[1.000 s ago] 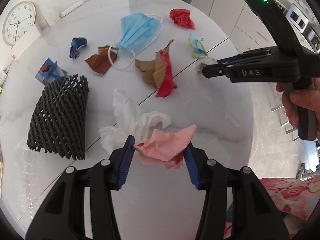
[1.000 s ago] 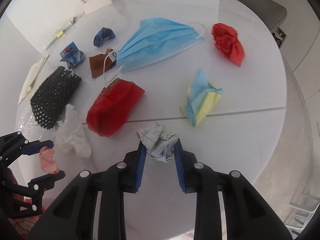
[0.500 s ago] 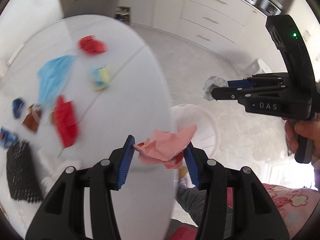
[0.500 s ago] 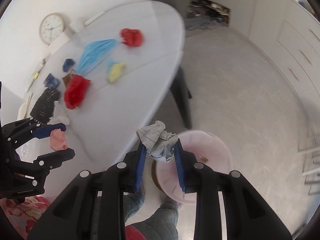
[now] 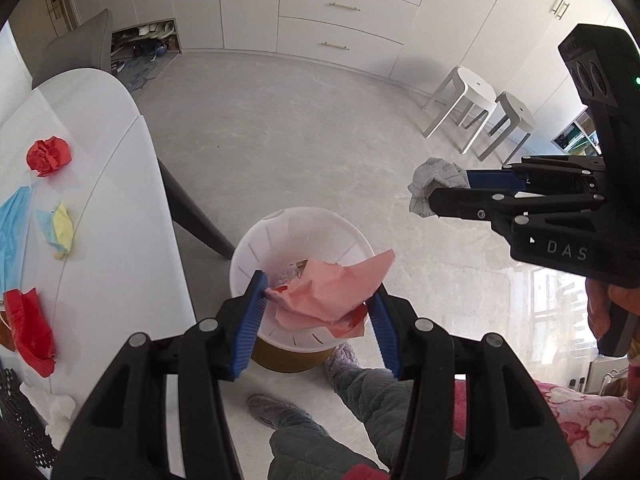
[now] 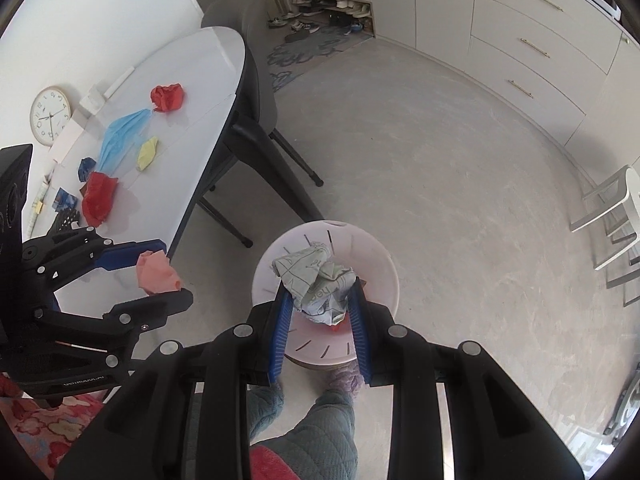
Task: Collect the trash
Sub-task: 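Move both items over the wastebasket and open both tools to release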
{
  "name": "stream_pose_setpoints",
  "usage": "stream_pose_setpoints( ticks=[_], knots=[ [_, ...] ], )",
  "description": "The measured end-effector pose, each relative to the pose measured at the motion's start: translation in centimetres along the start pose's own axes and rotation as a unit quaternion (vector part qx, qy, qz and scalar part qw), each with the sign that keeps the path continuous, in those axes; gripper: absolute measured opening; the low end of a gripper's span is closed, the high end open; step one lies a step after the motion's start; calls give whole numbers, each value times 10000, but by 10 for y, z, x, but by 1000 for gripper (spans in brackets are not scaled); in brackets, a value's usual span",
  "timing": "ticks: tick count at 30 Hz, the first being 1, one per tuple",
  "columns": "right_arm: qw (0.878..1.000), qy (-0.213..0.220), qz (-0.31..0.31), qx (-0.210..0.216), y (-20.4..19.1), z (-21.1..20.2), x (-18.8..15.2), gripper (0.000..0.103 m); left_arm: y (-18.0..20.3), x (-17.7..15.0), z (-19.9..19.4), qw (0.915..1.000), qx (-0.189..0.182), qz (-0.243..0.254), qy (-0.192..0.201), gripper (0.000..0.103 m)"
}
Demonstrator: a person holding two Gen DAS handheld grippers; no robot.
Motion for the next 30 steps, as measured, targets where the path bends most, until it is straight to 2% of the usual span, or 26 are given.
stream_pose_setpoints(
  ticks=[5, 9, 15, 26, 27, 29, 30],
  knots=[
    [10000, -13, -38, 8, -1, 0, -3, 29, 2, -1, 5, 10000, -14, -50, -73, 51],
    [10000, -8, -48, 0, -1, -1, -4, 29, 3, -1, 1, 10000, 55, -68, -12, 64],
    [10000, -4, -50, -3, -1, -1, -4, 29, -1, 0, -6, 9998, 155, -122, 89, 73],
    [9999, -106, -82, 96, -10, 6, -6, 32, -24, -6, -32, 9973, 385, -572, 258, 83],
    [9998, -148, -94, 101, -12, 10, -6, 37, -26, -7, -35, 9969, 418, -605, 275, 83],
    [9996, -242, -133, 77, -18, 16, -7, 70, -32, -9, -42, 9958, 523, -680, 322, 85],
    [9996, -236, -149, 41, -20, 17, -7, 74, -35, -10, -46, 9953, 558, -717, 344, 86]
  ],
)
Point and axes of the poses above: each gripper's, at about its wrist camera, not at the fingertips, and z roughly the way its jaws point, y to its right, x to its top, the point moved 1 cm from there along z, roughly the way its jaws point, and after that the axes turned 8 degrees about y, right-handed, at the moved point
